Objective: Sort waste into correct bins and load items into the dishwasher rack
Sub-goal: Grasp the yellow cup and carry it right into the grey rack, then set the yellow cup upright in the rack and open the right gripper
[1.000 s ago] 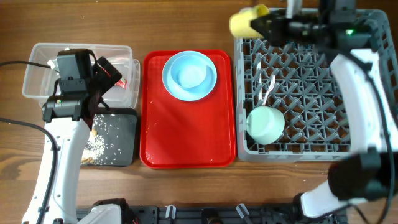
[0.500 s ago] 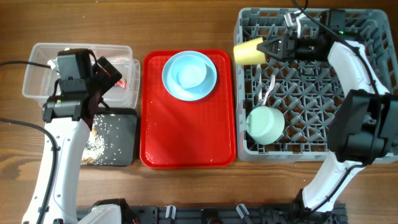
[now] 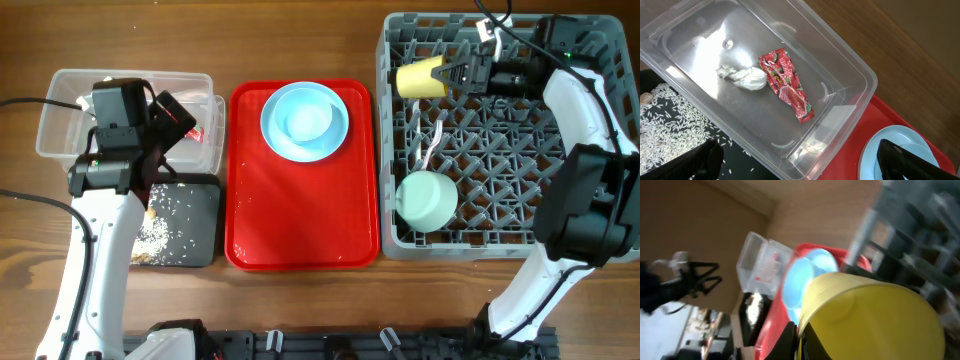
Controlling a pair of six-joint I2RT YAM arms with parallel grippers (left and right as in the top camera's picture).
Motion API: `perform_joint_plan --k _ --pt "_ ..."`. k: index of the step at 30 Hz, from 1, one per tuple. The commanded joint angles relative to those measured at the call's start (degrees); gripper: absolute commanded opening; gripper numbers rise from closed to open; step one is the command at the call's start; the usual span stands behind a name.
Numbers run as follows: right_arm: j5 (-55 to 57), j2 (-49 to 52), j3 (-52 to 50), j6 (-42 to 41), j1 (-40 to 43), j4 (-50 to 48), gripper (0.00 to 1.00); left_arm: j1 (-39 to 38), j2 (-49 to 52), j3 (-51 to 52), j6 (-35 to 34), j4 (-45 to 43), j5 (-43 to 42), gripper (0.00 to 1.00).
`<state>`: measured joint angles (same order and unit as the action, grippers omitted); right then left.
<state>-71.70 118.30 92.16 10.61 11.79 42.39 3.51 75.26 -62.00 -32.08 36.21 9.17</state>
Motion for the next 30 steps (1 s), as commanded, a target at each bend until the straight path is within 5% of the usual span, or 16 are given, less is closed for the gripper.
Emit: perform_joint_plan --k 1,20,30 --pt "-14.05 0.79 -0.04 2.99 0.35 -3.41 0.04 0.15 -0.37 -0.66 0.09 -0.15 0.55 1.00" --pt "-10.51 9.77 -0.04 1.64 0.70 -6.95 0.04 0.15 -0.37 -0.66 0.09 -0.15 0.55 1.00" --pt "-5.01 9.70 -0.04 1.44 5.20 -0.66 0.08 0.15 -0.37 -0.66 0.09 -0.15 0.55 1.00"
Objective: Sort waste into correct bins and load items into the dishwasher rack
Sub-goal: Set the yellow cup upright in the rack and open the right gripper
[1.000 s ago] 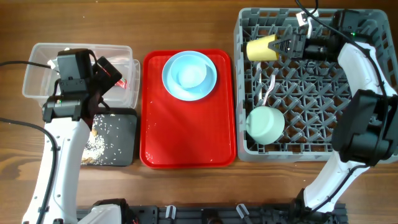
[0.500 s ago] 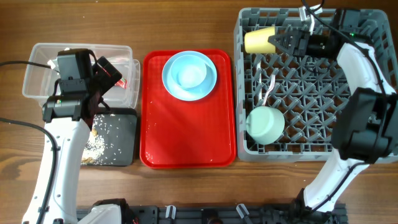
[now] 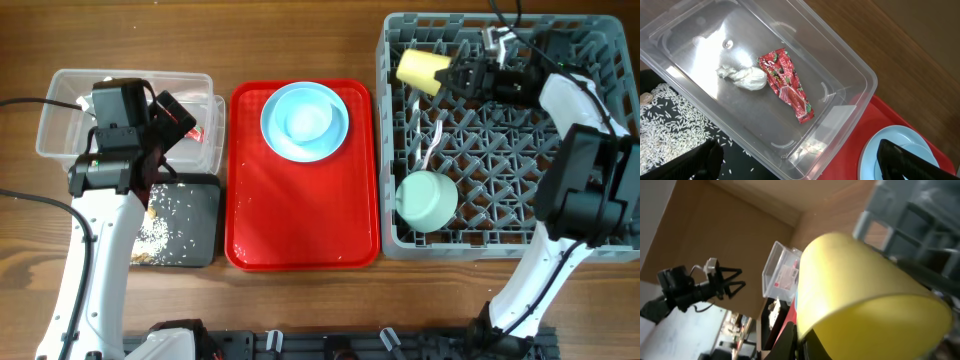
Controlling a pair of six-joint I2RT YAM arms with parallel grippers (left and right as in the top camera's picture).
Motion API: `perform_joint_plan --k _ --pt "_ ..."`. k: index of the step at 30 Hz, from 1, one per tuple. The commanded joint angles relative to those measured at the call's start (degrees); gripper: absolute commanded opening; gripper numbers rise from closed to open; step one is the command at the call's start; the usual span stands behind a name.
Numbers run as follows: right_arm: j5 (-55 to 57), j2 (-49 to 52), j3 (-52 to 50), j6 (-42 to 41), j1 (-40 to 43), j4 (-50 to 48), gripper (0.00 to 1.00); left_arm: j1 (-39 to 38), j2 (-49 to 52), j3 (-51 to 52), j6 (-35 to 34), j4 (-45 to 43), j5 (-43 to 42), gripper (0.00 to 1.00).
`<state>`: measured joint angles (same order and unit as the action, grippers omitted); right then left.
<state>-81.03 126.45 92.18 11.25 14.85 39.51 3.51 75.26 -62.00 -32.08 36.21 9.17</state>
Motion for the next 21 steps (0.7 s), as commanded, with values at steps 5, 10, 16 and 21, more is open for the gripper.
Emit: perform_joint_plan --k 5,10,16,21 --pt "9.03 1.44 -0.04 0.83 4.61 6.54 0.18 0.15 -0.37 -0.66 0.09 -0.15 0.55 1.00" --pt "13.94 0.46 0.04 2.10 6.40 9.99 0.27 0.15 -0.37 -0.66 0.09 -0.15 0.55 1.00" --pt "24.90 -5.57 0.17 -1.51 6.95 10.73 0.32 0.15 -0.37 -0.66 0.09 -0.15 0.55 1.00" --pt "37.33 -14.36 0.48 -6.78 5.42 10.86 0.33 0.15 -0.37 -0.66 0.09 -0.15 0.55 1.00"
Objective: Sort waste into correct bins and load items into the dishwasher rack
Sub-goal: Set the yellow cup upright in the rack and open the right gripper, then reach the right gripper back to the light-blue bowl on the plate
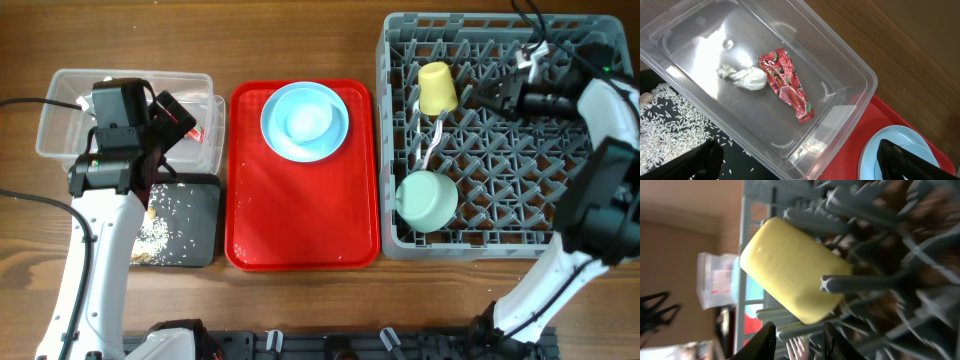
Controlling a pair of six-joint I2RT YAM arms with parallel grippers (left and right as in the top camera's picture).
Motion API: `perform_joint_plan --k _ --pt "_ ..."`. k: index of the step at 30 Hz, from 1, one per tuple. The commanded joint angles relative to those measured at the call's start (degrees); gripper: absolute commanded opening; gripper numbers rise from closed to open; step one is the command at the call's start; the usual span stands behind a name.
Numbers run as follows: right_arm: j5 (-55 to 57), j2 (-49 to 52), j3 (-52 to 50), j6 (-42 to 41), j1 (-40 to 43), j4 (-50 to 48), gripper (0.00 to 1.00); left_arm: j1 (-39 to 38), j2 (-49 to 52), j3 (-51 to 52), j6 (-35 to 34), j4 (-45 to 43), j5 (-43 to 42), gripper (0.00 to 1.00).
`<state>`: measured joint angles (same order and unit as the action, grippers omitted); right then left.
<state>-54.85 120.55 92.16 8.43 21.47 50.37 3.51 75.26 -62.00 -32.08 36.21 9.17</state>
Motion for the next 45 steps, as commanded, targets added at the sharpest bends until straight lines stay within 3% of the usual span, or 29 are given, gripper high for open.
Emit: perform_joint_plan --k 1,5,9,16,20,25,37,39,43,45 --pt "13.18 -10.58 0.50 -4.15 -2.08 0.00 0.32 0.15 -0.37 -0.66 0.09 -0.15 0.55 1.00" --pt "22.69 -19.10 0.50 -4.11 -9.25 -0.11 0.33 0.15 -0.37 -0.66 0.09 -0.15 0.55 1.00" --pt "36.87 -24.57 0.50 -3.98 -23.06 -1.22 0.36 0.15 -0.37 -0.66 0.09 -0.15 0.55 1.00" --pt "47.87 -21.20 0.50 -2.40 -47.84 -7.85 0.46 0.15 -0.37 -0.66 0.09 -0.15 0.55 1.00" --pt "54.07 -15.98 0.50 -2.43 -56.94 -12.59 0.49 0.15 -0.37 -0.66 0.09 -0.15 0.55 1.00" --pt "59.56 -8.35 0.50 -2.47 -62.31 -16.68 0.50 0.15 -0.37 -0.66 0.09 -0.15 0.55 1.00" --pt "55.91 5.22 0.48 -3.02 -62.36 -22.40 0.48 0.15 -0.37 -0.66 0.09 -0.15 0.55 1.00" --pt "56.08 6.01 0.48 -3.02 -62.12 -22.88 0.39 0.15 -0.37 -0.66 0.07 -0.15 0.55 1.00" --pt "56.04 5.27 0.61 -4.13 -62.01 -22.75 0.04 0.15 -0.37 -0.66 0.09 -0.15 0.55 1.00" --pt "56.04 3.65 0.68 -4.13 -62.01 -22.69 0.04 0.15 -0.37 -0.66 0.09 -0.15 0.55 1.00"
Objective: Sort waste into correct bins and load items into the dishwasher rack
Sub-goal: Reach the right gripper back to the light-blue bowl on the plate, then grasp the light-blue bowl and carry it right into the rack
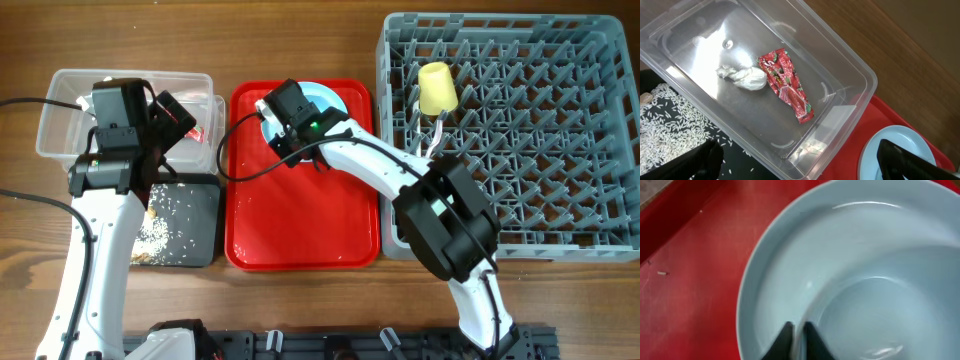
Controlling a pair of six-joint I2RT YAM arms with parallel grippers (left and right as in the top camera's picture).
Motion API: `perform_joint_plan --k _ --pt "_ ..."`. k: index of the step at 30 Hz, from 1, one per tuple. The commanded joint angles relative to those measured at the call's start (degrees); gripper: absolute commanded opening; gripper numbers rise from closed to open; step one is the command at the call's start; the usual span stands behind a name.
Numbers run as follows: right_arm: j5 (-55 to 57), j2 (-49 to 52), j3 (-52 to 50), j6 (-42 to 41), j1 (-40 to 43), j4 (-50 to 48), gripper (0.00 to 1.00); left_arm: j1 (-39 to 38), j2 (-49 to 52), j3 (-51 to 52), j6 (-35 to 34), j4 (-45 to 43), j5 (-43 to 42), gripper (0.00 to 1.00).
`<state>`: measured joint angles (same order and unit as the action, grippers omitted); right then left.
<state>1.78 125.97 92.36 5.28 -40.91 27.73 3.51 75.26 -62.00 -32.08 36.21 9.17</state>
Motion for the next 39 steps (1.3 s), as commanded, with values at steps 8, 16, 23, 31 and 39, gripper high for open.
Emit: perform_joint_plan --k 8,16,23,31,39 --pt "-9.46 -19.32 1.90 -5.79 2.16 2.93 0.04 0.15 -0.37 -0.66 0.09 -0.15 0.55 1.00" --pt "-29.27 -38.82 1.88 -11.15 16.00 13.07 0.04 0.15 -0.37 -0.66 0.07 -0.15 0.55 1.00" --pt "-63.76 -41.38 0.61 -8.37 41.68 23.15 0.04 0.15 -0.37 -0.66 0.09 -0.15 0.55 1.00" --pt "-92.21 -34.32 -14.29 1.22 60.65 22.97 0.04 0.15 -0.37 -0.66 0.09 -0.15 0.55 1.00" --pt "-94.75 -23.78 -25.75 -1.11 63.69 13.20 0.04 0.15 -0.37 -0.66 0.09 -0.15 0.55 1.00"
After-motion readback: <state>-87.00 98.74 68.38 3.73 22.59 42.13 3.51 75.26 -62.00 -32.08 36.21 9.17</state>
